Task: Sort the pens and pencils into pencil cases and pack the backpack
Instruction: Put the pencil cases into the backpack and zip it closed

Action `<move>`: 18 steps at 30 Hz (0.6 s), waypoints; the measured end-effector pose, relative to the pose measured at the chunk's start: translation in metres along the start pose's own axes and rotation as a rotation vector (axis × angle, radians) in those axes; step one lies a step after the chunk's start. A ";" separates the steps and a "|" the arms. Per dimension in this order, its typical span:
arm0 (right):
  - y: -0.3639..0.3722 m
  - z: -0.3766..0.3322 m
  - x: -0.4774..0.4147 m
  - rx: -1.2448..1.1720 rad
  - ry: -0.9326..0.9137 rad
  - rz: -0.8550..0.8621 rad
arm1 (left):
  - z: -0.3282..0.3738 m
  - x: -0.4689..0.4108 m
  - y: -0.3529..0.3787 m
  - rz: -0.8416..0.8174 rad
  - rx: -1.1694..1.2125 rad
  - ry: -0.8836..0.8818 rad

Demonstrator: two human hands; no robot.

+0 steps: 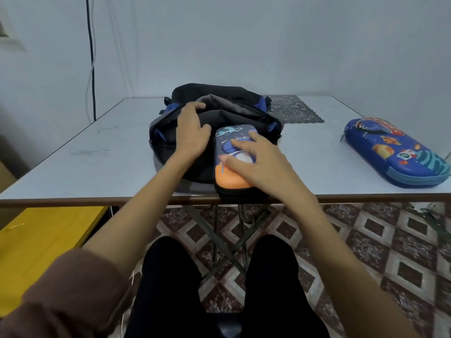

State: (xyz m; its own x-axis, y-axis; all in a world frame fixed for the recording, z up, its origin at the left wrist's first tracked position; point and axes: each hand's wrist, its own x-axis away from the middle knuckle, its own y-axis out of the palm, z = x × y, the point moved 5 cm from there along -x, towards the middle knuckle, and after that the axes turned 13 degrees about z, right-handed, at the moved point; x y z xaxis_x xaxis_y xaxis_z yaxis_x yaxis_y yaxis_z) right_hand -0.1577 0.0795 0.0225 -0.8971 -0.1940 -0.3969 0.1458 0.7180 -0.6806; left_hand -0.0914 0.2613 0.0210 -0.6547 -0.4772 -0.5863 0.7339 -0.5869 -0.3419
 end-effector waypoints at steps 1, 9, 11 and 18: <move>0.000 -0.005 0.005 0.077 -0.018 0.010 | -0.003 -0.011 0.005 -0.069 -0.131 0.130; 0.014 -0.023 0.033 0.481 -0.221 -0.020 | -0.011 -0.039 0.048 -0.372 -0.569 0.389; 0.016 -0.019 0.032 0.497 -0.238 0.022 | -0.004 -0.044 0.049 -0.323 -0.587 0.401; 0.017 -0.019 0.034 0.392 -0.381 0.430 | 0.044 -0.079 0.017 0.001 -0.334 0.364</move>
State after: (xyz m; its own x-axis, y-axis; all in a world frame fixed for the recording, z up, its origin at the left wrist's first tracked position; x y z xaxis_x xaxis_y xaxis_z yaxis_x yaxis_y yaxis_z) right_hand -0.1936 0.0982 0.0090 -0.5277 -0.2190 -0.8207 0.6596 0.5032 -0.5584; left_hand -0.0352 0.2600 0.0940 -0.5918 -0.1833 -0.7849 0.7915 -0.3163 -0.5229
